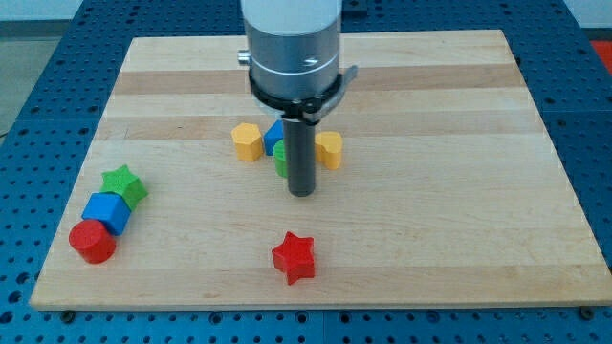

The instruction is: Slide the green circle above the green star

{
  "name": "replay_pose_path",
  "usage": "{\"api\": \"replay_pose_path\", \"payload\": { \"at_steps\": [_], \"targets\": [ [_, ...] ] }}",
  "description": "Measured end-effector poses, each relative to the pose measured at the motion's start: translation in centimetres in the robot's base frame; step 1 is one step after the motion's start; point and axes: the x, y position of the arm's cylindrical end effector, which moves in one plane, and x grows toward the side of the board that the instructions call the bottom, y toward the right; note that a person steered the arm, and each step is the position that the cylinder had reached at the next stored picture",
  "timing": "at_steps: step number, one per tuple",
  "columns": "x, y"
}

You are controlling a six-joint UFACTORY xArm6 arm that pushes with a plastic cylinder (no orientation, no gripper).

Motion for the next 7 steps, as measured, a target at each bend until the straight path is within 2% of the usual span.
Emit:
{"api": "replay_pose_path", "payload": {
  "at_steps": [1,2,3,4,5,6,7],
  "targets": [
    [4.0,-5.7],
    [10.0,-13.7],
    [12.8,-17.0],
    [11.2,-27.4],
    [10.0,-27.0],
    [8.2,-23.1],
    [6.6,-24.5]
  ]
}}
